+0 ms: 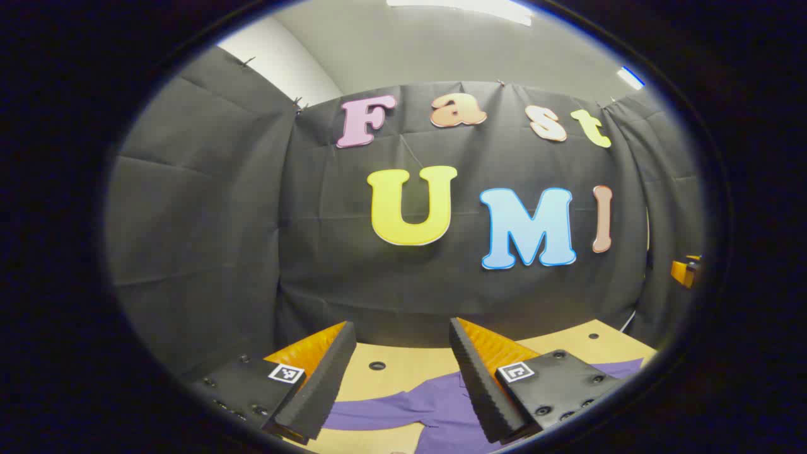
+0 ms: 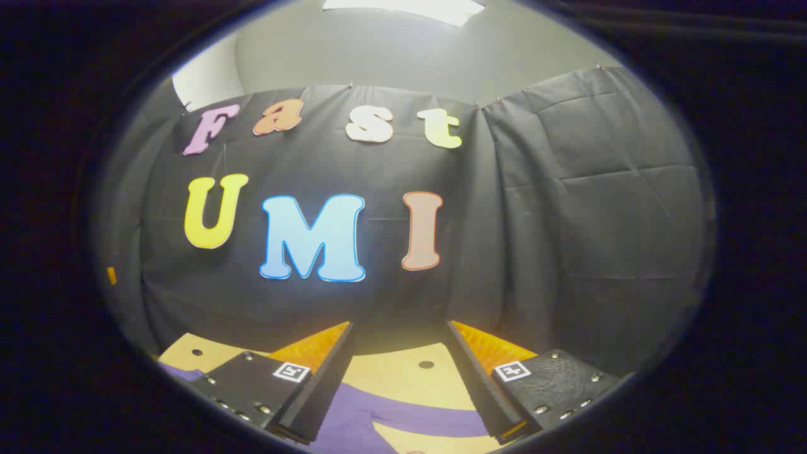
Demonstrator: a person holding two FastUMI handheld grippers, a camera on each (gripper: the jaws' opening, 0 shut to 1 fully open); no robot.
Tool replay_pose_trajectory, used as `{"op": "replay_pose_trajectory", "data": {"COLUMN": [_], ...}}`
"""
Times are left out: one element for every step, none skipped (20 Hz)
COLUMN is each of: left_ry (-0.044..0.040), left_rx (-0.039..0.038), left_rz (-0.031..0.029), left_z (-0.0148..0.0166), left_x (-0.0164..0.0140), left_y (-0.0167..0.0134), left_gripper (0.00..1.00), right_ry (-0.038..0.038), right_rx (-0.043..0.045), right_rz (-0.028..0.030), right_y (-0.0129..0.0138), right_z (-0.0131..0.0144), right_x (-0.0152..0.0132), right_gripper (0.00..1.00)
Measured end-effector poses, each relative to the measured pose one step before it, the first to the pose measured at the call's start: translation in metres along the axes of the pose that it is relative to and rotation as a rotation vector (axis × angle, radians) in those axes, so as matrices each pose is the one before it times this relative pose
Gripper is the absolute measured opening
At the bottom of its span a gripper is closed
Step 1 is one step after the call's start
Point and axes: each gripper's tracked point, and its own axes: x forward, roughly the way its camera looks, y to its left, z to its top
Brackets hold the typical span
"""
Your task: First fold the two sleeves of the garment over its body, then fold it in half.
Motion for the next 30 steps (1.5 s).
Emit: {"op": "replay_pose_trajectory", "data": {"left_ry": [0.00227, 0.00150, 0.00104, -0.00081, -0.00072, -0.00133, -0.00237, -0.00475, -0.00190, -0.00017, 0.00046, 0.00210, 0.00141, 0.00121, 0.00083, 0.00057, 0.00144, 0.00245, 0.00156, 0.00107, 0.00048, 0.00001, 0.00086, 0.00059, -0.00025, 0.00026, 0.00220, 0.00277, 0.00204, 0.00168], "left_rx": [0.00297, -0.00132, -0.00255, -0.00166, -0.00074, 0.00059, 0.00578, 0.00905, 0.01059, 0.00972, 0.00626, 0.00223, 0.00129, 0.00024, -0.00058, -0.00148, -0.00162, -0.00075, 0.00131, 0.00262, 0.00226, 0.00120, 0.00172, 0.00226, 0.00078, -0.00100, -0.00100, -0.00154, -0.00177, -0.00140], "left_rz": [-0.00821, -0.00511, -0.00355, -0.00270, -0.00407, -0.00896, -0.00904, -0.00895, -0.00812, -0.00744, -0.00814, -0.00767, -0.00573, -0.00236, 0.00008, 0.00125, 0.00042, -0.00031, 0.00007, 0.00104, 0.00044, 0.00067, 0.00004, 0.00089, 0.00007, -0.00253, -0.00133, -0.00155, -0.00076, -0.00074], "left_z": [0.00060, 0.00086, 0.00021, -0.00033, 0.00114, 0.00131, 0.00128, 0.00109, 0.00159, -0.00027, 0.00026, 0.00050, -0.00022, 0.00116, 0.00066, -0.00031, -0.00024, -0.00013, -0.00013, 0.00002, 0.00096, 0.00007, 0.00066, 0.00020, 0.00040, 0.00027, -0.00015, -0.00092, 0.00010, -0.00084], "left_x": [0.00194, 0.00094, 0.00092, 0.00063, 0.00008, -0.00009, -0.00005, 0.00000, -0.00012, 0.00025, 0.00086, 0.00028, 0.00065, -0.00164, -0.00131, -0.00135, -0.00109, -0.00116, -0.00082, -0.00086, 0.00020, -0.00042, 0.00036, -0.00030, 0.00095, 0.00052, 0.00064, 0.00061, 0.00138, 0.00125], "left_y": [-0.00694, -0.00477, -0.00544, -0.00537, -0.00599, -0.00738, -0.00823, -0.00801, -0.00679, -0.00586, -0.00645, -0.00495, -0.00450, -0.00246, -0.00178, -0.00039, -0.00158, -0.00121, -0.00076, -0.00023, -0.00120, 0.00037, -0.00098, -0.00145, -0.00136, -0.00202, -0.00192, -0.00087, -0.00118, -0.00205], "left_gripper": [0.92, 0.93, 0.93, 0.93, 0.93, 0.93, 0.93, 0.93, 0.93, 0.93, 0.93, 0.93, 0.93, 0.93, 0.93, 0.93, 0.93, 0.93, 0.92, 0.92, 0.92, 0.92, 0.92, 0.92, 0.92, 0.92, 0.92, 0.92, 0.93, 0.93], "right_ry": [0.00081, 0.00226, 0.00198, 0.00159, 0.00185, 0.00126, 0.00149, -0.00180, 0.00128, 0.00227, 0.00259, 0.00306, 0.00332, 0.00358, 0.00403, 0.00534, 0.00568, 0.00316, 0.00199, 0.00284, 0.00347, 0.00367, 0.00431, 0.00526, 0.00397, 0.00542, 0.00705, 0.00592, 0.00911, 0.00996], "right_rx": [-0.00095, -0.00078, -0.00283, -0.00291, -0.00103, 0.00211, 0.00274, 0.00094, -0.00096, -0.00149, -0.00125, -0.00155, -0.00371, -0.00533, -0.00414, -0.00342, -0.00324, -0.00366, -0.00465, -0.00391, -0.00246, -0.00143, -0.00334, -0.00801, -0.01150, -0.01497, -0.01713, -0.01788, -0.01638, -0.01234], "right_rz": [0.00946, 0.01148, 0.01109, 0.01118, 0.01013, 0.01338, 0.01351, 0.01330, 0.00889, 0.01097, 0.01004, 0.01073, 0.00792, 0.00598, 0.00371, 0.00503, 0.00371, 0.00316, 0.00010, -0.00074, -0.00195, -0.00116, -0.00417, -0.01115, -0.01439, -0.01519, -0.01628, -0.01640, -0.01451, -0.01268], "right_y": [0.00109, 0.00056, 0.00132, 0.00058, 0.00104, 0.00227, 0.00238, 0.00234, 0.00102, 0.00104, 0.00093, 0.00085, 0.00084, -0.00045, -0.00085, -0.00110, -0.00091, -0.00079, -0.00247, -0.00340, -0.00354, -0.00389, -0.00606, -0.00956, -0.01095, -0.01075, -0.01148, -0.01318, -0.01188, -0.01088], "right_z": [0.00040, -0.00205, -0.00068, -0.00191, -0.00031, -0.00024, -0.00030, -0.00085, 0.00019, -0.00212, -0.00137, -0.00195, 0.00008, -0.00221, -0.00090, -0.00148, -0.00168, -0.00087, -0.00097, -0.00053, -0.00090, -0.00132, -0.00135, -0.00291, -0.00155, -0.00246, -0.00223, -0.00484, -0.00399, -0.00475], "right_x": [0.00026, 0.00126, 0.00058, 0.00069, 0.00017, 0.00060, 0.00000, 0.00024, 0.00108, 0.00074, 0.00028, -0.00005, 0.00032, 0.00078, 0.00018, 0.00098, 0.00038, 0.00013, 0.00105, 0.00104, 0.00188, 0.00144, 0.00281, 0.00339, 0.00328, 0.00310, 0.00390, 0.00419, 0.00376, 0.00256], "right_gripper": [0.91, 0.90, 0.90, 0.91, 0.91, 0.90, 0.91, 0.91, 0.91, 0.91, 0.91, 0.91, 0.91, 0.91, 0.91, 0.91, 0.91, 0.91, 0.91, 0.90, 0.90, 0.91, 0.91, 0.90, 0.90, 0.90, 0.91, 0.90, 0.90, 0.90]}}
